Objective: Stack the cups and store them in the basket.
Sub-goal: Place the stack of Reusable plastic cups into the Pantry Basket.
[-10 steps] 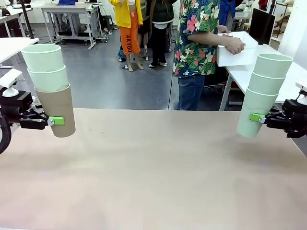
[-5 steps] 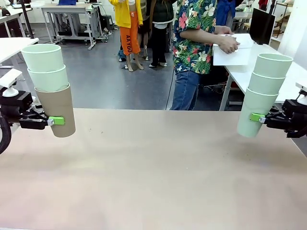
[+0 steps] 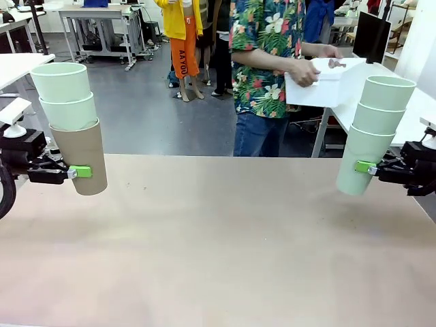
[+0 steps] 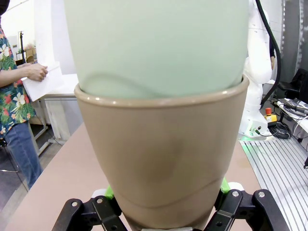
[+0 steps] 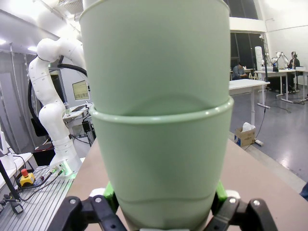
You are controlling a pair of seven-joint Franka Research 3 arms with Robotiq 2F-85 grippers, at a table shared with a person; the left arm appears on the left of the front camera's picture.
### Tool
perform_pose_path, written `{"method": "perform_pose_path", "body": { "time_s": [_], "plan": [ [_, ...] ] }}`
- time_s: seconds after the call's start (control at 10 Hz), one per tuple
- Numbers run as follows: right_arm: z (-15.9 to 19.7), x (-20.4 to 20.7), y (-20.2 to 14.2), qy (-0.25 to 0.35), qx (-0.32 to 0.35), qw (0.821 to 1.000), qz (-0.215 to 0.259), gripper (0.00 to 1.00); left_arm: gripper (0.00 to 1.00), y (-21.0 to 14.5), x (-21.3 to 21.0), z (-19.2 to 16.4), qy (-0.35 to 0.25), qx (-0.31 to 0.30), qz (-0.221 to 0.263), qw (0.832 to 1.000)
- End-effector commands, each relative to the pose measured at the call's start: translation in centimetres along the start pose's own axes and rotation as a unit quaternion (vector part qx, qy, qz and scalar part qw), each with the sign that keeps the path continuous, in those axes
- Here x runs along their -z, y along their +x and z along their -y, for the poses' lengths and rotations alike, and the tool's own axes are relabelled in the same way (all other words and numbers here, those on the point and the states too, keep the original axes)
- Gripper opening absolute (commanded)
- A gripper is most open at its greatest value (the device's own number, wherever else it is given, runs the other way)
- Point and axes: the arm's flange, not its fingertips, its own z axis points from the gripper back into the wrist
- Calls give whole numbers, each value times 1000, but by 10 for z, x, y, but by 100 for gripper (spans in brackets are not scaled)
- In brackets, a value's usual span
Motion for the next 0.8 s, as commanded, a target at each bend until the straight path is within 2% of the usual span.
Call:
{"method": "perform_pose_path", "body": {
  "time_s": [0.0,0.7],
  "plan": [
    [-1,1,5,1,-5,1000,1,86,83,2,1,2,0,5,3,1000],
    [-1,1,5,1,-5,1000,1,86,83,2,1,2,0,5,3,1000]
  ]
}}
